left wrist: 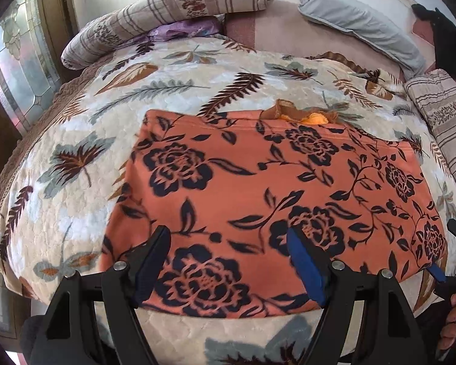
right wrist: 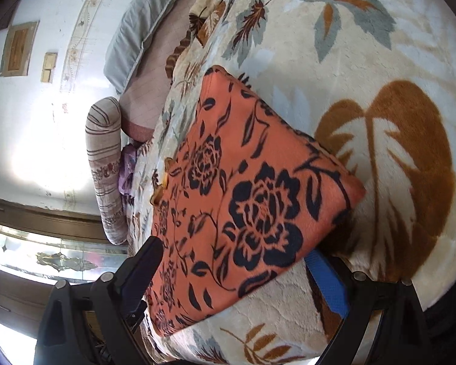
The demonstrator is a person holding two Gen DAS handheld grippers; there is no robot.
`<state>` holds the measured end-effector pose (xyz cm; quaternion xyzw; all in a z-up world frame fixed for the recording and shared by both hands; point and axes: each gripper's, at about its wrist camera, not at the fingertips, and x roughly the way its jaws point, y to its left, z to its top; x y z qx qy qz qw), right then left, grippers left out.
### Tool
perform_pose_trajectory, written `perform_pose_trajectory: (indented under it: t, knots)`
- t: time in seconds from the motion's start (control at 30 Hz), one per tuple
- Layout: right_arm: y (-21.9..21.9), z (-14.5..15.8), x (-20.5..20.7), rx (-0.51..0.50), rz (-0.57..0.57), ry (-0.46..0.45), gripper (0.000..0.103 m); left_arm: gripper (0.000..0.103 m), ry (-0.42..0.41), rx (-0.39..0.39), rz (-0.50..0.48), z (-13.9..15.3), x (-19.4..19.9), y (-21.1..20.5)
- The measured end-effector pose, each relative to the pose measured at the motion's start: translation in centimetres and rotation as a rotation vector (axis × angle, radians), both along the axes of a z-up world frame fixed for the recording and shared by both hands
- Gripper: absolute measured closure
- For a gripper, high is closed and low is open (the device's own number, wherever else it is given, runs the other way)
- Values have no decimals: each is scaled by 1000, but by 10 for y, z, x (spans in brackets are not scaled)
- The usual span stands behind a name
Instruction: Fold small clothes
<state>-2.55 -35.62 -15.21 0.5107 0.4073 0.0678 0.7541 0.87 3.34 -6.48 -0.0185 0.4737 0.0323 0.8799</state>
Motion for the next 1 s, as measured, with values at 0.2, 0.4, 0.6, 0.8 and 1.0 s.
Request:
perform_pose_trajectory:
  t: [0.2, 0.4, 0.6, 0.8, 1.0]
  knots:
    - [2, 7, 19, -110, 38, 7, 79, 24, 32, 42, -30, -14, 21, -25]
    - [9, 17, 20, -342, 56, 48, 88, 24, 62, 45, -26, -32, 30, -29]
    - [-9, -2, 4, -86, 10, -14, 21, 23, 80, 46, -31, -42, 34, -29]
    - [-6, 0, 13, -113, 27, -15, 50, 23, 80, 41, -37, -44, 36, -28]
    - [16, 21, 17, -378, 76, 10, 92, 22, 75, 24, -23, -34, 36, -25]
